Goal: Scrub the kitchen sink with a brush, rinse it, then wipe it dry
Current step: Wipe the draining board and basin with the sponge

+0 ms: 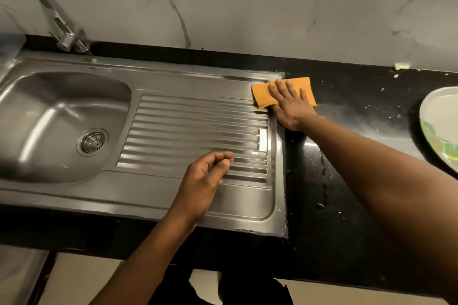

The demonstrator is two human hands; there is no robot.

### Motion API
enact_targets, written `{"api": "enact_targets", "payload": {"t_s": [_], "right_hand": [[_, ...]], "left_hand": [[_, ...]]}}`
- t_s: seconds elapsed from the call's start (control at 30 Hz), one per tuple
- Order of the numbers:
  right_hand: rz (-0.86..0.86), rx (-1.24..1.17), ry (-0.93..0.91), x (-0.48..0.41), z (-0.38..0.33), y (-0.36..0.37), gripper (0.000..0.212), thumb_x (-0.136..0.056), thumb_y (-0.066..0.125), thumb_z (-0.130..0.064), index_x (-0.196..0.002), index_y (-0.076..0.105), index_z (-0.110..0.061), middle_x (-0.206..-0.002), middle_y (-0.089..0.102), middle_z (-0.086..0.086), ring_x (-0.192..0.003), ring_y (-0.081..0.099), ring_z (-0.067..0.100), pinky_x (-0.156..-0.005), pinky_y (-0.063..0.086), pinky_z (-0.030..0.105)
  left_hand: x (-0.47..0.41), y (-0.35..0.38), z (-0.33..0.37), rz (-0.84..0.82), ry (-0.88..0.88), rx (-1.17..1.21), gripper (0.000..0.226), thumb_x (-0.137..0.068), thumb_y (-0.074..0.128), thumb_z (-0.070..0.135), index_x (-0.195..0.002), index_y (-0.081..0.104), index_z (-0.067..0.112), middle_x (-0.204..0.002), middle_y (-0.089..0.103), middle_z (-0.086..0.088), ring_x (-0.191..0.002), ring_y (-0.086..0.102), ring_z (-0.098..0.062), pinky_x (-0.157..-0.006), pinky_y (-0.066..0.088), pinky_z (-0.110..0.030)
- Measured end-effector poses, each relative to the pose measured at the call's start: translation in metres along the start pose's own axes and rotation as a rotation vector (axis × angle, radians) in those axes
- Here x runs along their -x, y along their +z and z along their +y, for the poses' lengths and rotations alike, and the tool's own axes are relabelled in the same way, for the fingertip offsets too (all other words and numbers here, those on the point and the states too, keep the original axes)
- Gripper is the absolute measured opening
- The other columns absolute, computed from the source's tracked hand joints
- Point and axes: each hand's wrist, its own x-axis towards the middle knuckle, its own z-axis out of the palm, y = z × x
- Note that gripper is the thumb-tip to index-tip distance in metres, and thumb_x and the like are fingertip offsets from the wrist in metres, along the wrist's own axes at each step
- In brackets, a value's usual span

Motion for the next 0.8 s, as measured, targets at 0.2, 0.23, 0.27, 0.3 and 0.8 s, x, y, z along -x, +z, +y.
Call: {"api": "enact_targets", "payload": {"t_s": [0.2,0.23,0.27,0.3,0.8], "right_hand": [[0.025,-0.042,-0.008,0.057,-0.019,0.027,0.066,-0.111,0.02,-0.047,-0.166,-0.01,-0.027,-0.173,-0.018,-0.001,-0.159,-0.018,0.023,-0.128,-0.009,0.054],[0.028,-0.046,-0.004,0.067,-0.022,0.032,0.066,-0.111,0.019,-0.047,-0.166,-0.01,-0.027,-0.173,-0.018,-0.002,-0.159,-0.019,0.023,-0.128,-0.009,0.054],[0.026,-0.054,0.004,0.079,-0.026,0.036,0.067,-0.11,0.018,-0.048,-0.166,-0.011,-0.027,-0.173,-0.019,-0.002,-0.159,-0.019,0.022,-0.128,-0.008,0.054],[0.017,-0.063,0.007,0.09,-0.031,0.039,0.068,-0.109,0.018,-0.049,-0.166,-0.012,-0.027,-0.173,-0.02,-0.002,-0.159,-0.02,0.022,-0.128,-0.008,0.054],[-0.021,-0.157,0.101,0.258,-0.134,0.1,0.076,-0.097,0.0,-0.059,-0.163,-0.018,-0.027,-0.168,-0.032,-0.006,-0.153,-0.035,0.015,-0.126,-0.019,0.045]], "left_hand": [[0.007,-0.004,0.009,-0.041,-0.009,-0.024,0.023,-0.105,0.056,0.019,-0.118,0.074,0.026,-0.117,0.076,0.012,-0.11,0.069,-0.01,-0.095,0.054,-0.036],[0.01,-0.006,0.01,-0.052,-0.011,-0.031,0.023,-0.105,0.056,0.02,-0.118,0.074,0.027,-0.117,0.076,0.012,-0.11,0.069,-0.011,-0.095,0.055,-0.037],[0.012,-0.007,0.011,-0.061,-0.013,-0.041,0.023,-0.106,0.056,0.021,-0.118,0.074,0.028,-0.117,0.076,0.012,-0.109,0.069,-0.011,-0.096,0.055,-0.038],[0.014,-0.009,0.012,-0.067,-0.014,-0.049,0.023,-0.106,0.056,0.021,-0.118,0.074,0.028,-0.116,0.076,0.012,-0.109,0.069,-0.012,-0.096,0.055,-0.039],[0.054,-0.04,0.007,-0.177,-0.048,-0.094,0.023,-0.107,0.054,0.026,-0.117,0.074,0.029,-0.116,0.076,0.01,-0.111,0.068,-0.017,-0.095,0.056,-0.041]]}}
